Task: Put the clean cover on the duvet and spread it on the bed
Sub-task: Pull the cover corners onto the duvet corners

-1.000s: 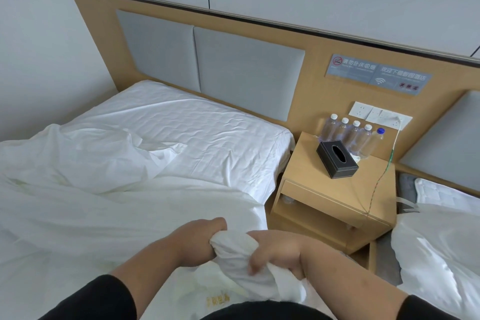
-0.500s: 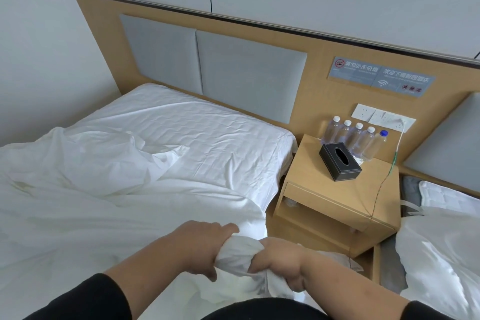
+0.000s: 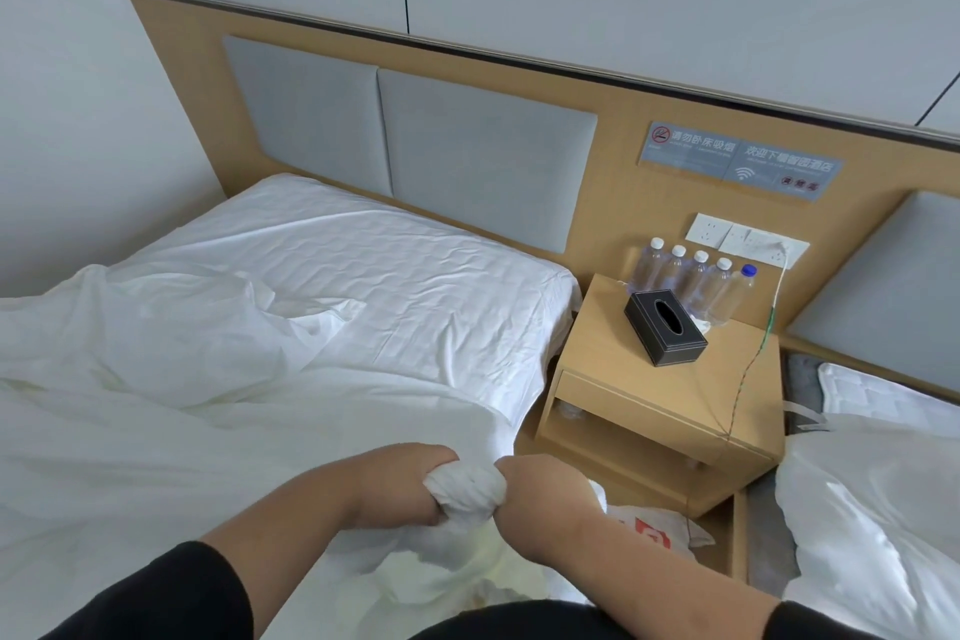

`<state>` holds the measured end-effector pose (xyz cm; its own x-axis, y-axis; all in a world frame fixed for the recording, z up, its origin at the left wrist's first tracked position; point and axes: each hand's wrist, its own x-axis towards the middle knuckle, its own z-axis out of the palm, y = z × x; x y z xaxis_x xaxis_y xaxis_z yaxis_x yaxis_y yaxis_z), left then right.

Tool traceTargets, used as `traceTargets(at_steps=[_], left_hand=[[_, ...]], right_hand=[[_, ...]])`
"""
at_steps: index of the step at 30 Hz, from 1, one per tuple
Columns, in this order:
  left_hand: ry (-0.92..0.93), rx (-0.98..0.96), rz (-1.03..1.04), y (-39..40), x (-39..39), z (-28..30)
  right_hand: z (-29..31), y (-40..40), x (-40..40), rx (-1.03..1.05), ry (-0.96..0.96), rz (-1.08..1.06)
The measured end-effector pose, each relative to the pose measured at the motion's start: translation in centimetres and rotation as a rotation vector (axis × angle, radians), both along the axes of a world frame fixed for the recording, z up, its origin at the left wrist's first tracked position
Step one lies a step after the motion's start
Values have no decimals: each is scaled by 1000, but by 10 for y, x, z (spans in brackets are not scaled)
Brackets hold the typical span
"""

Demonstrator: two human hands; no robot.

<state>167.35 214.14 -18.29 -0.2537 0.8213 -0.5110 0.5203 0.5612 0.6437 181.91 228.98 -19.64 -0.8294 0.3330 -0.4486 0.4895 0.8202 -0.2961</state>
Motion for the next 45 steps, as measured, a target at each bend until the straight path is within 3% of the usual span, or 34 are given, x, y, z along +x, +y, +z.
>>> traceTargets(at_steps=[3, 8, 10, 13, 17, 19, 23, 26, 28, 30, 33, 36, 40, 45], left_hand=[[-77, -72, -23, -5, -7, 18], [432, -227, -216, -1, -2, 16], [567, -165, -157, 3, -3, 11], [590, 9, -13, 7, -8, 4], [460, 175, 76, 4, -13, -5], [357, 145, 87, 2, -18, -2], [234, -89, -76, 7, -20, 14], [81, -328, -151, 16, -14, 23], [84, -427, -184, 20, -11, 24], [216, -454, -219, 22, -8, 21], [472, -401, -227, 17, 1, 9], [600, -206, -168, 8, 6, -8], [575, 50, -88, 2, 0, -16], [380, 50, -128, -2, -4, -7]], right_hand=[[-1, 1, -7, -123, 109, 10], [9, -6, 4, -1019, 127, -392], [14, -10, 2, -1350, 149, -542], [24, -7, -3, -1567, 129, -551], [31, 5, -3, -1507, 55, -414], [32, 8, -6, -1152, 51, -258], [23, 4, -8, -181, -20, 72], [6, -6, -9, 59, -34, 160], [-1, -5, -12, 26, -54, 135], [1, 0, -14, -92, -77, 95], [3, 6, -8, -505, -23, -139], [4, 4, 2, -890, 67, -338], [9, 1, 5, -1136, 128, -356], [18, 4, 6, -1287, 87, -304]])
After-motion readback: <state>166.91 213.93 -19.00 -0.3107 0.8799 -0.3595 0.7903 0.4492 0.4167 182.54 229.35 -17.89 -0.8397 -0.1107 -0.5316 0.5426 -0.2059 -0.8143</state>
